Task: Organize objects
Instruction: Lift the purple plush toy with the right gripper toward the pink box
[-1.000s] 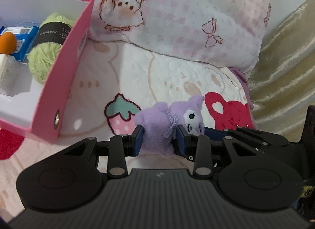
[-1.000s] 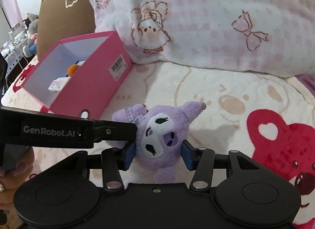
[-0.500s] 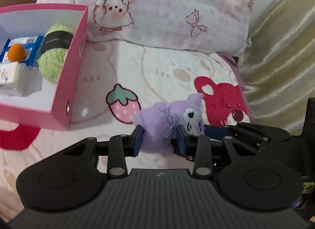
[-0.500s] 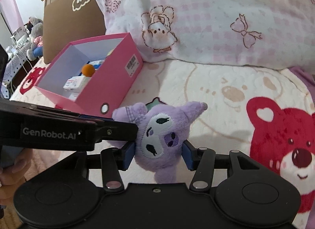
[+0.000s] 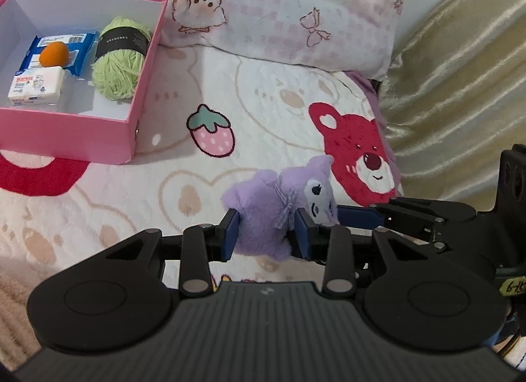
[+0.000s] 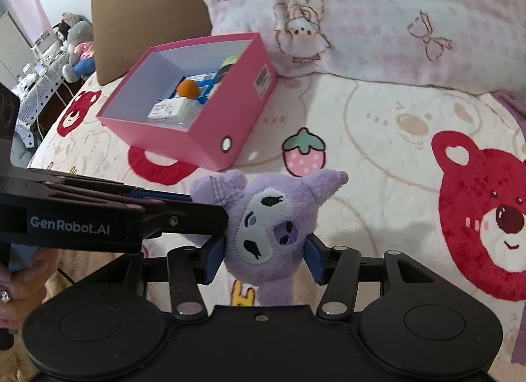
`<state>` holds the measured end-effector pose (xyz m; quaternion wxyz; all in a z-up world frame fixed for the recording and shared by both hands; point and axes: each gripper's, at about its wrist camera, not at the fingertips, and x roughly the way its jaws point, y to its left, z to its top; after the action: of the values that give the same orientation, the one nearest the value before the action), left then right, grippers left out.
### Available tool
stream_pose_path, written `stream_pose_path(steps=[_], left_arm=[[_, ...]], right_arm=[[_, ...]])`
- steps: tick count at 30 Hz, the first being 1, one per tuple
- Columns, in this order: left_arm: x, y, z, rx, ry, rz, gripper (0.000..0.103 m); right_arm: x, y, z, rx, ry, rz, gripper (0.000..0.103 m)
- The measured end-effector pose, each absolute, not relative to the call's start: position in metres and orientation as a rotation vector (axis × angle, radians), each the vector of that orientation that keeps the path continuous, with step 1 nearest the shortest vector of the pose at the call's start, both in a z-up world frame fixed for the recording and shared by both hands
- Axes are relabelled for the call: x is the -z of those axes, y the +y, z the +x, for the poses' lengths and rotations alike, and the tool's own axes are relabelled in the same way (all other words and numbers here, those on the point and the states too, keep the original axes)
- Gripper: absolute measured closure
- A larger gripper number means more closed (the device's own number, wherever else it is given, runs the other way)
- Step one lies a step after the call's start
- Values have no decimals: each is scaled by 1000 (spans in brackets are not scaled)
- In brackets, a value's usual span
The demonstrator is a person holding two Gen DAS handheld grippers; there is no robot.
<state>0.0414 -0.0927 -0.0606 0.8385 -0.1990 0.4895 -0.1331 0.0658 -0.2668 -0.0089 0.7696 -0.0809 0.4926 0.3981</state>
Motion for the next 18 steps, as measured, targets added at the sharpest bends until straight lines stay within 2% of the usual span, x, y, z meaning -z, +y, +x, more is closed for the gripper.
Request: stream_pose_path(steps=[18], left_arm=[[26, -60, -24, 264, 978, -370, 67]], right_arm=[[-29, -240, -10, -894, 922, -292, 44]])
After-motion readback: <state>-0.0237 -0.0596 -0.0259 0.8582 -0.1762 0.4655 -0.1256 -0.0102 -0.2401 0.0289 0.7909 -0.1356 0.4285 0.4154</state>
